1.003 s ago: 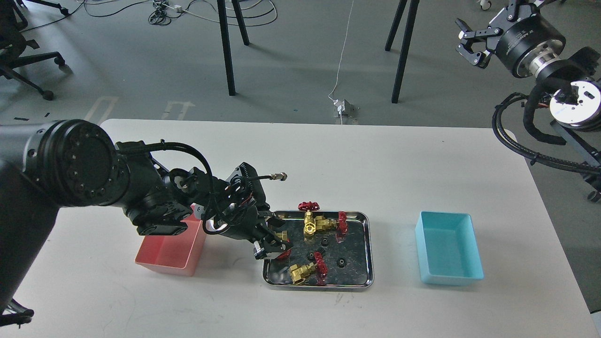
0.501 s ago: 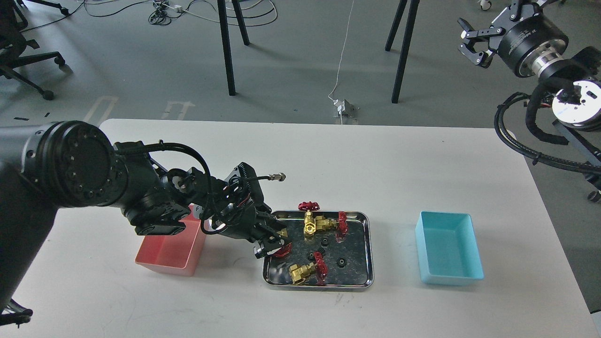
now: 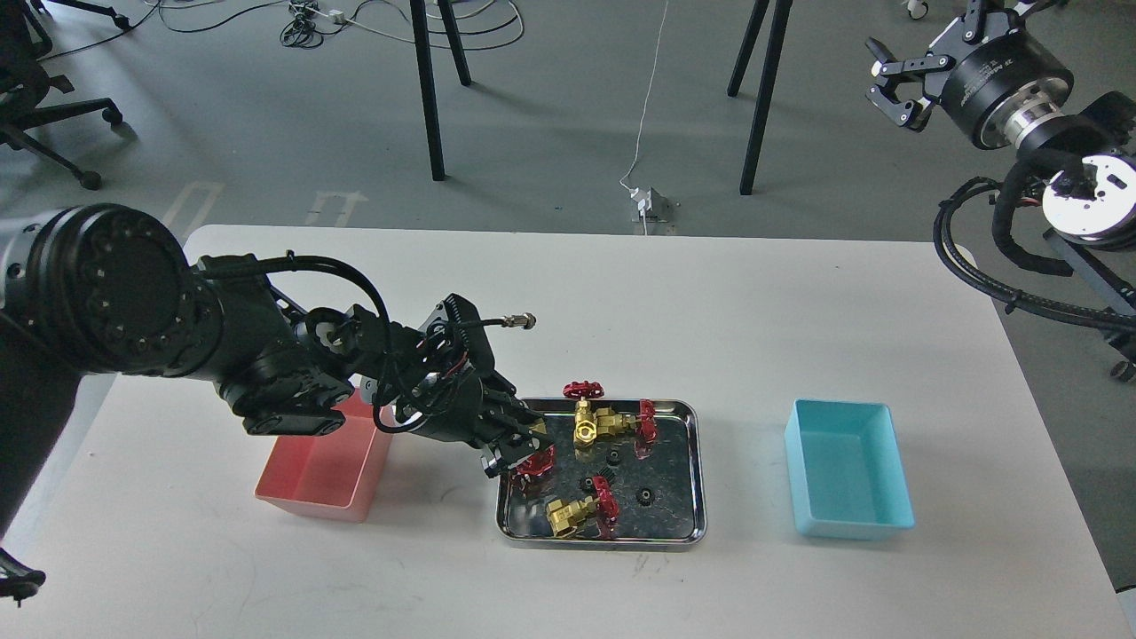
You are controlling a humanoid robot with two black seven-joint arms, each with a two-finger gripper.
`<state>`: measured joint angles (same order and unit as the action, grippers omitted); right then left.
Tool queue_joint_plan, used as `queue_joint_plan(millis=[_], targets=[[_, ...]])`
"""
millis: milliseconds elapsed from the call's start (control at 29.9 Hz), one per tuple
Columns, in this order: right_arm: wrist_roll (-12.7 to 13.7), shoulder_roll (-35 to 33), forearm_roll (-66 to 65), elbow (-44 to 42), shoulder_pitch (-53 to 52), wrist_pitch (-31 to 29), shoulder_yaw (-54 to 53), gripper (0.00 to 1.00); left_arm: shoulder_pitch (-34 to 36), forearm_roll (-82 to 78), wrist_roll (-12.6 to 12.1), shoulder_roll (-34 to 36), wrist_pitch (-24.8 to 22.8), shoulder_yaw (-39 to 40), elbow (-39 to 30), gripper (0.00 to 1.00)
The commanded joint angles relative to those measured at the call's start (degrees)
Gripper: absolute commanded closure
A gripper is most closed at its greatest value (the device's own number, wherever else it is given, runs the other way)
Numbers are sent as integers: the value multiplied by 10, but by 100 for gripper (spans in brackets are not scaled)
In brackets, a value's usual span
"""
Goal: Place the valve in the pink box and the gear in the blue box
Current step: 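Lift the valve and carry it over the pink box with the left gripper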
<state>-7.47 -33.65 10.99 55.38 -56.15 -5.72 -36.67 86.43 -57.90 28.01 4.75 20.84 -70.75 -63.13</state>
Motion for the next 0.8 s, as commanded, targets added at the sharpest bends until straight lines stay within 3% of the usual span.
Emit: queue_joint_plan(millis=[0,334,568,769], targets=[[2,3,0,-7,-25,3,1,0,36,0,0,29,1,15,-27,87],[3,69,5,-19,-120,25,20,0,157,-13,0,190,1,69,-156,87],[3,72,6,-23,-99,26,41,0,117,-140,0,357,1,70,-190,87],[3,70,6,-21,-87,25,39,0,49,-196,0,409,4,76,-181,87]])
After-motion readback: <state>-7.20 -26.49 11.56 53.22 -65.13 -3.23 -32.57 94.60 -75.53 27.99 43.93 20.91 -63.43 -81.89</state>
